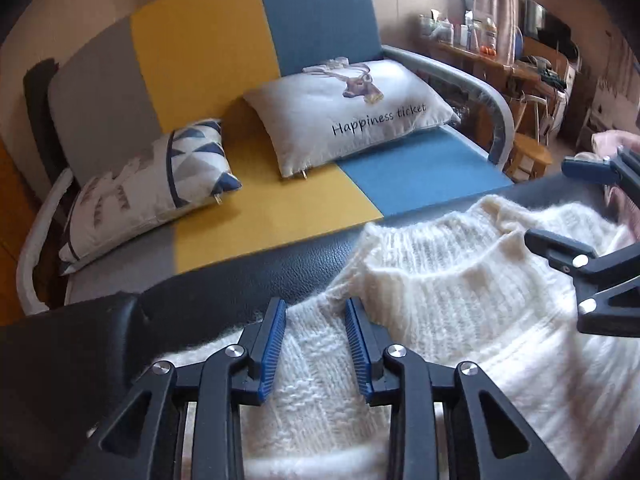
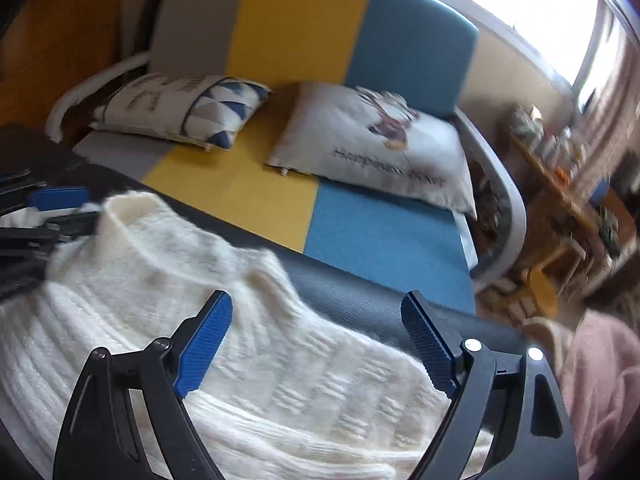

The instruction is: Fold clothes

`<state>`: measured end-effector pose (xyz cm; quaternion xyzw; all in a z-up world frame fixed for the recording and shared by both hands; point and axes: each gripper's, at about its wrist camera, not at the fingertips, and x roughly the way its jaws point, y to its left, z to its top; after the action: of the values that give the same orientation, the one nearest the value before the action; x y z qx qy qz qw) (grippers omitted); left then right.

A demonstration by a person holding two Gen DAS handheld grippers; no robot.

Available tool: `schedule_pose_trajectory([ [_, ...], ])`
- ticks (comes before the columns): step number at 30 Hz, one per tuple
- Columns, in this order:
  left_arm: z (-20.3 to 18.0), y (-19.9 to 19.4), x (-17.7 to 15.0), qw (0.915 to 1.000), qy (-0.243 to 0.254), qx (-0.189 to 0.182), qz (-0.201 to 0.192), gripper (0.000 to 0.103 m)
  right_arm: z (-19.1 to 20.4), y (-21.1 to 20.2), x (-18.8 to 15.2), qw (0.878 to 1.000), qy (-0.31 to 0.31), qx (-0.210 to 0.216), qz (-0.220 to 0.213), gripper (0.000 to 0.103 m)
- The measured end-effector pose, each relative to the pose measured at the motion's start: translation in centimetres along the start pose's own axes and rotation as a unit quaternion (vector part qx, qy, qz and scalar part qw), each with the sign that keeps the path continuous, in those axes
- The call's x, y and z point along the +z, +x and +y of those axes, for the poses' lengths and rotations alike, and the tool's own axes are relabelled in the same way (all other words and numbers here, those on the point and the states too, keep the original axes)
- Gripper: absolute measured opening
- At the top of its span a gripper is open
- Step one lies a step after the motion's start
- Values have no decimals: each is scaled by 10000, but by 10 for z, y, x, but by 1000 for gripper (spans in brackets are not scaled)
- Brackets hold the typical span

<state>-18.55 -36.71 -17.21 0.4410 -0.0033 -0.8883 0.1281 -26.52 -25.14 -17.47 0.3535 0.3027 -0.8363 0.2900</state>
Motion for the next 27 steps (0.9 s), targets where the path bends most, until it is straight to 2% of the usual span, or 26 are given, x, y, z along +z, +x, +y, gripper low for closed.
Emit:
schedule_pose_trajectory([
  [1,1,0,0,10000,-34,18,16,34,7,12,-1,9994,-210,-144,217,88],
  [5,19,-8,-4,9978,-665,-2,10,34,-16,15,-6,9988,433,100,213,92],
  [6,26,-16,-7,9963,-860,-35,-80,34,-23,14,-8,9977,613,159,256,91],
  [9,44,-45,-20,9921,-1144,-121,-494,34,-35,-16,-21,9974,642,312,-11,92],
  [12,55,-69,-40,9894,-1209,-43,-809,34,-43,-16,-36,9940,915,589,104,92],
  [13,57,-67,-45,9901,-1186,87,-740,34,-46,-15,-41,9924,1009,683,148,92],
  [16,54,-35,-56,9945,-978,379,-56,34,-54,-13,-57,9865,1291,965,280,93],
  [17,57,-39,-55,9935,-1082,324,-131,33,-57,-12,-62,9842,1384,1058,324,98],
  [20,67,-69,-54,9903,-1302,177,-458,33,-61,-15,-75,9783,1588,1265,411,98],
  [24,65,-115,-79,9880,-1243,17,-919,33,-54,-33,-87,9775,1611,1307,381,98],
  [25,62,-118,-87,9889,-1152,73,-936,33,-53,-37,-90,9773,1617,1318,373,98],
  [27,52,-107,-101,9933,-905,254,-674,33,-49,-46,-96,9769,1629,1338,357,98],
])
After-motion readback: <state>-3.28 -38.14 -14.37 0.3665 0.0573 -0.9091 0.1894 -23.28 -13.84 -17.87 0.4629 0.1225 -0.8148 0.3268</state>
